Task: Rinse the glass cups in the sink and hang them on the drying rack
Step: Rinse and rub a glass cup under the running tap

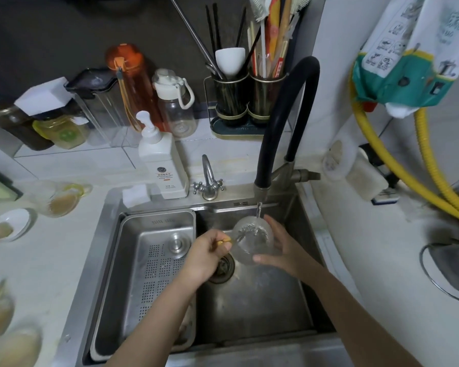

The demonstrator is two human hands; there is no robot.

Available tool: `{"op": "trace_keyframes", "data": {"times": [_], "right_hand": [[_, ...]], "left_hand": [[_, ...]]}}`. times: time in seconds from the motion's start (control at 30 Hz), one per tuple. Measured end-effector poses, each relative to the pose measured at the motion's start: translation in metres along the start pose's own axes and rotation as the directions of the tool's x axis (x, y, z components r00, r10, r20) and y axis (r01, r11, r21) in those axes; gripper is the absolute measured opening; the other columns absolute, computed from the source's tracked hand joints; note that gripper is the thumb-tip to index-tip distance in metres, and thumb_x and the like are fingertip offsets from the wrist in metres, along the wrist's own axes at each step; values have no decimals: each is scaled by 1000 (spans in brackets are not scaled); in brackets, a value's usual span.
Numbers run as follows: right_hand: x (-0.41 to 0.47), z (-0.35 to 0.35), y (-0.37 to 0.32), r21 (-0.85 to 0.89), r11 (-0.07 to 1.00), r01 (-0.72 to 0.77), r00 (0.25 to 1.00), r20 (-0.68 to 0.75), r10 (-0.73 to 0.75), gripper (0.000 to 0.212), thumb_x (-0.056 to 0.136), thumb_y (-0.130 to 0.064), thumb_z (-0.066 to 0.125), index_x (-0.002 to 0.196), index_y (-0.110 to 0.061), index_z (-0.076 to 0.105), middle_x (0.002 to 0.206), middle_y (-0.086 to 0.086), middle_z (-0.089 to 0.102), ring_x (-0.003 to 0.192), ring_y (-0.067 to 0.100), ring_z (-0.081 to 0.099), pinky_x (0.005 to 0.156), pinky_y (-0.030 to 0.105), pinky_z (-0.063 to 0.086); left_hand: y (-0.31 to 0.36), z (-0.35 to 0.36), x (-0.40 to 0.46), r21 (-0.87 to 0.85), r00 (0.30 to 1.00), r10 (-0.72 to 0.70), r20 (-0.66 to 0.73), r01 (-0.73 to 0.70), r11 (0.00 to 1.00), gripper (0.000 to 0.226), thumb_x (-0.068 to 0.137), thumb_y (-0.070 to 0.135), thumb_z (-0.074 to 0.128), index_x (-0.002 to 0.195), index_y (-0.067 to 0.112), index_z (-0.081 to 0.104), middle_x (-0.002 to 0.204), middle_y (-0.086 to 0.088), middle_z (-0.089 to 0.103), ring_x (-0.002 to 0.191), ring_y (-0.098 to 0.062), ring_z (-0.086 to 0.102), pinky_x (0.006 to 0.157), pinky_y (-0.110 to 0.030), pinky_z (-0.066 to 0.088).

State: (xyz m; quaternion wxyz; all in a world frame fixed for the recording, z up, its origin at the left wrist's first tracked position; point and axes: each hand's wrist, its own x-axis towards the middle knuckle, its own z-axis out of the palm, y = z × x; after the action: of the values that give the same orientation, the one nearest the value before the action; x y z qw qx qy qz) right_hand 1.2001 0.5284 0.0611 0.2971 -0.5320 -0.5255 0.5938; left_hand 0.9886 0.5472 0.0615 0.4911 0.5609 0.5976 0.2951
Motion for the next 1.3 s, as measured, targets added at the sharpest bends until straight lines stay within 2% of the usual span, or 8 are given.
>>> {"op": "trace_keyframes", "data": {"times": [0.3, 0.47, 0.6, 0.77, 0.93, 1.07, 1.2, 1.3], "right_hand": [[-1, 21, -16, -105, 990, 97, 987, -119, -109, 51, 74, -13, 79, 108, -40, 51, 111, -18, 56, 96, -17, 57, 75, 7, 51], [19, 5, -13, -135, 987, 88, 973, -202, -114, 54, 72, -25, 79, 120, -19, 57, 117, 5, 63, 108, 18, 62, 96, 42, 51], [8, 7, -10, -96, 990, 106, 957, -261, -128, 58, 55, -55, 80, 105, -29, 66, 100, -6, 70, 98, 5, 65, 87, 22, 53], [14, 10, -26, -186, 965, 187, 968, -131, -213, 57, 75, -40, 78, 122, -18, 53, 113, 1, 63, 107, 22, 62, 92, 56, 50], [-7, -13, -26, -52, 986, 160, 972, -167, -167, 56, 84, -2, 66, 129, -26, 42, 124, -7, 54, 116, 5, 55, 86, 11, 49], [-11, -2, -15, -108, 974, 197, 972, -106, -208, 66, 72, -15, 79, 129, -24, 47, 122, -12, 60, 115, 4, 57, 87, 15, 50], [10, 7, -29, -107, 970, 219, 971, -75, -228, 63, 74, -9, 79, 128, -22, 48, 118, -10, 61, 114, 11, 58, 87, 22, 52], [10, -9, -34, -67, 979, 191, 976, -93, -196, 63, 78, -16, 75, 131, -31, 44, 125, -10, 57, 117, 5, 55, 89, 24, 52]], "left_hand": [[0, -14, -6, 8, 988, 38, 150, -39, 999, 29, 86, 14, 69, 108, 25, 55, 107, 5, 61, 104, -14, 58, 87, -17, 47], [28, -4, 13, 169, 945, 201, 259, -249, 954, 72, 52, 52, 82, 116, 44, 51, 116, 15, 57, 113, -13, 59, 96, -36, 50], [24, 12, 7, 345, 943, 279, 182, -327, 880, 84, 64, 49, 81, 137, 31, 43, 125, 4, 51, 120, -16, 42, 102, -25, 32], [13, -3, 11, 301, 954, 298, 32, -293, 907, 84, 67, 43, 82, 139, 29, 43, 116, 7, 44, 120, -15, 40, 107, -29, 35], [32, 16, 22, 237, 933, 349, 93, -361, 902, 85, 63, 34, 87, 138, 26, 47, 114, 5, 38, 120, -19, 43, 107, -32, 40], [8, 12, 8, 235, 942, 328, 78, -337, 912, 92, 56, 56, 78, 138, 28, 47, 117, 4, 38, 120, -16, 42, 108, -21, 33], [4, -3, 16, 205, 967, 254, 7, -250, 946, 87, 65, 30, 86, 141, 20, 43, 116, 3, 35, 118, -9, 40, 95, 5, 23], [21, 6, 25, 211, 965, 257, 42, -260, 942, 86, 66, 30, 85, 141, 23, 43, 115, 2, 38, 114, -9, 43, 97, -1, 28]]}}
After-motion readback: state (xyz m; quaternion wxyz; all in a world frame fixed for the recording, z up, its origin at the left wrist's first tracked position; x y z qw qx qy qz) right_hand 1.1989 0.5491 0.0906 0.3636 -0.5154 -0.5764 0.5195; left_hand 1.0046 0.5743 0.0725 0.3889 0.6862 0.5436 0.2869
